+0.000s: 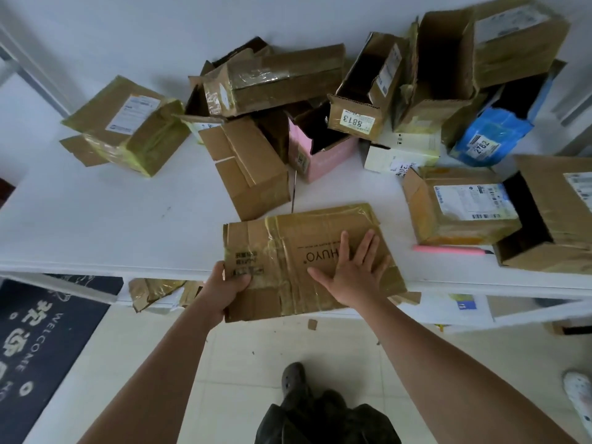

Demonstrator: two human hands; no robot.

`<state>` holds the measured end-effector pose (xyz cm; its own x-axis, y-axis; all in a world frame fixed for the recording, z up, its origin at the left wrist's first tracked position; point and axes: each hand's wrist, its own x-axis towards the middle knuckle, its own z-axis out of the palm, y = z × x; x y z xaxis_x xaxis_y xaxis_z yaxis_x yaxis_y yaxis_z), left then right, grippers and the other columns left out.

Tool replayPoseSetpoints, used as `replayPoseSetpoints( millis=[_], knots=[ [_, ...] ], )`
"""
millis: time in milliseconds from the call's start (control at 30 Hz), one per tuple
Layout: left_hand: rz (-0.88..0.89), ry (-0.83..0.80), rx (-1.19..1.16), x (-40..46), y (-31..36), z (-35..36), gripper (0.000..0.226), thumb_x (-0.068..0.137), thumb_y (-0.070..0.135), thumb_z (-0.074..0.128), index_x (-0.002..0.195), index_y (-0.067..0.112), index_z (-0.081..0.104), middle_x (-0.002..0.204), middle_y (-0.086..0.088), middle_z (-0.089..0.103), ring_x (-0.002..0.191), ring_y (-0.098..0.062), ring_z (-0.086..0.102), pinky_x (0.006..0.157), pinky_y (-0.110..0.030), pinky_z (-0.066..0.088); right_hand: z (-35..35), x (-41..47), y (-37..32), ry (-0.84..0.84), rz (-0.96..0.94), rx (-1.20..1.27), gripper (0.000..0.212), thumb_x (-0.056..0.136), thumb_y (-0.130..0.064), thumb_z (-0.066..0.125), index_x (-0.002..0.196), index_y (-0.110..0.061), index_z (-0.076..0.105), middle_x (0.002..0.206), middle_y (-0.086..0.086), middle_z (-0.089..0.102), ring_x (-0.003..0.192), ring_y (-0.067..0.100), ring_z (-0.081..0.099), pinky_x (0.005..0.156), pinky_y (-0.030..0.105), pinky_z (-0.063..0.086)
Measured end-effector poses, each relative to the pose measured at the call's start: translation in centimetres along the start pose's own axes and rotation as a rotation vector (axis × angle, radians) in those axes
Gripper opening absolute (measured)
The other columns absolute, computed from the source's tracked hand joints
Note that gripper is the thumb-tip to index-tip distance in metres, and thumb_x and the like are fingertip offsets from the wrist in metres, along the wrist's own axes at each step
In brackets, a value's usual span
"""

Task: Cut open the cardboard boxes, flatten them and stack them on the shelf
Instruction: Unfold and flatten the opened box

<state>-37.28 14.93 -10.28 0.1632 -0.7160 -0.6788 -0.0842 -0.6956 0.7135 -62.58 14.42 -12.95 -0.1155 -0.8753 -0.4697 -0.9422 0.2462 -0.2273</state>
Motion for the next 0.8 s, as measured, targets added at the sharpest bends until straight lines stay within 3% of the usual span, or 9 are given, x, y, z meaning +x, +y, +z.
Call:
replayPoseSetpoints(
  millis=[133, 267, 333, 467, 600, 667, 700, 733, 800],
  knots=[
    [0.02, -0.144, -0.356, -3.3, -2.1, -2.4, 0.03, 0.098, 0.0, 0.052, 0.117, 0.022, 0.058, 0.117, -0.005, 0.071, 0.102, -0.023, 0.069, 0.069, -0.038, 0.059, 0.6, -3.2, 0.9, 0.232, -0.127, 0.115, 0.087, 0.09, -0.073, 0.03, 0.157, -0.028, -0.003, 0.162, 0.012, -0.021, 0.149, 0.033, -0.019, 0.119, 0.061, -0.004],
    [0.113, -0.026, -0.491, -6.2, -4.2, -6.0, 0.039, 0.099, -0.002, 0.047, 0.121, 0.027, 0.062, 0.11, 0.0, 0.073, 0.093, -0.018, 0.072, 0.066, -0.037, 0.061, 1.4, -6.8, -2.4, 0.613, -0.219, 0.228, 0.069, 0.096, -0.05, 0.051, 0.154, -0.02, 0.029, 0.162, 0.021, 0.008, 0.149, 0.041, 0.006, 0.117, 0.064, 0.008],
    [0.127, 0.048, -0.531, -7.1, -5.0, -8.1, 0.038, 0.101, 0.0, 0.045, 0.127, 0.023, 0.059, 0.115, -0.002, 0.07, 0.096, -0.02, 0.069, 0.069, -0.039, 0.061, 1.9, -8.0, -5.4, 0.696, -0.365, 0.225, 0.062, 0.097, -0.043, 0.053, 0.152, -0.02, 0.036, 0.161, 0.021, 0.013, 0.149, 0.041, 0.01, 0.119, 0.061, 0.007],
    [0.166, 0.163, -0.681, -8.6, -6.3, -11.7, 0.041, 0.104, 0.005, 0.038, 0.143, 0.013, 0.044, 0.13, -0.009, 0.057, 0.107, -0.026, 0.061, 0.071, -0.039, 0.061, 3.2, -9.5, -12.0, 0.6, -0.629, 0.182, 0.055, 0.1, -0.041, 0.046, 0.152, -0.03, 0.032, 0.165, 0.013, 0.006, 0.152, 0.03, -0.002, 0.12, 0.057, 0.003],
    [0.185, 0.225, -0.858, -8.3, -6.5, -14.5, 0.038, 0.105, 0.009, 0.034, 0.142, 0.015, 0.042, 0.138, -0.01, 0.052, 0.123, -0.032, 0.052, 0.08, -0.045, 0.056, 3.5, -9.2, -18.2, 0.395, -0.818, 0.143, 0.052, 0.103, -0.039, 0.04, 0.153, -0.036, 0.025, 0.165, 0.005, -0.012, 0.152, 0.027, -0.01, 0.119, 0.055, -0.001],
    [0.187, 0.24, -0.923, -7.7, -6.2, -15.5, 0.036, 0.106, 0.012, 0.033, 0.138, 0.02, 0.046, 0.128, -0.005, 0.059, 0.109, -0.027, 0.059, 0.07, -0.042, 0.061, 3.4, -8.6, -21.2, 0.323, -0.869, 0.165, 0.054, 0.103, -0.037, 0.042, 0.153, -0.035, 0.024, 0.165, 0.004, -0.015, 0.151, 0.025, -0.013, 0.119, 0.054, 0.001],
    [0.178, 0.241, -0.947, -7.3, -6.0, -16.1, 0.033, 0.105, 0.012, 0.033, 0.133, 0.021, 0.048, 0.118, -0.004, 0.062, 0.096, -0.024, 0.062, 0.057, -0.039, 0.061, 3.3, -8.2, -22.7, 0.301, -0.875, 0.165, 0.054, 0.104, -0.037, 0.041, 0.154, -0.035, 0.023, 0.164, 0.004, -0.017, 0.151, 0.024, -0.015, 0.119, 0.053, 0.002],
    [0.165, 0.242, -0.956, -6.9, -5.8, -16.7, 0.028, 0.105, 0.012, 0.034, 0.125, 0.022, 0.05, 0.105, -0.002, 0.063, 0.081, -0.022, 0.063, 0.045, -0.035, 0.056, 3.3, -7.8, -24.1, 0.283, -0.874, 0.16, 0.053, 0.104, -0.038, 0.04, 0.154, -0.035, 0.023, 0.164, 0.003, -0.018, 0.151, 0.024, -0.016, 0.12, 0.051, 0.002],
    [0.162, 0.238, -0.947, -5.9, -5.5, -18.2, 0.02, 0.104, 0.01, 0.035, 0.107, 0.02, 0.052, 0.085, -0.002, 0.055, 0.06, -0.019, 0.056, 0.036, -0.029, 0.045, 3.4, -6.8, -27.0, 0.248, -0.865, 0.138, 0.053, 0.104, -0.04, 0.039, 0.155, -0.035, 0.022, 0.164, 0.004, -0.018, 0.15, 0.026, -0.017, 0.12, 0.05, 0.002]
  ],
)
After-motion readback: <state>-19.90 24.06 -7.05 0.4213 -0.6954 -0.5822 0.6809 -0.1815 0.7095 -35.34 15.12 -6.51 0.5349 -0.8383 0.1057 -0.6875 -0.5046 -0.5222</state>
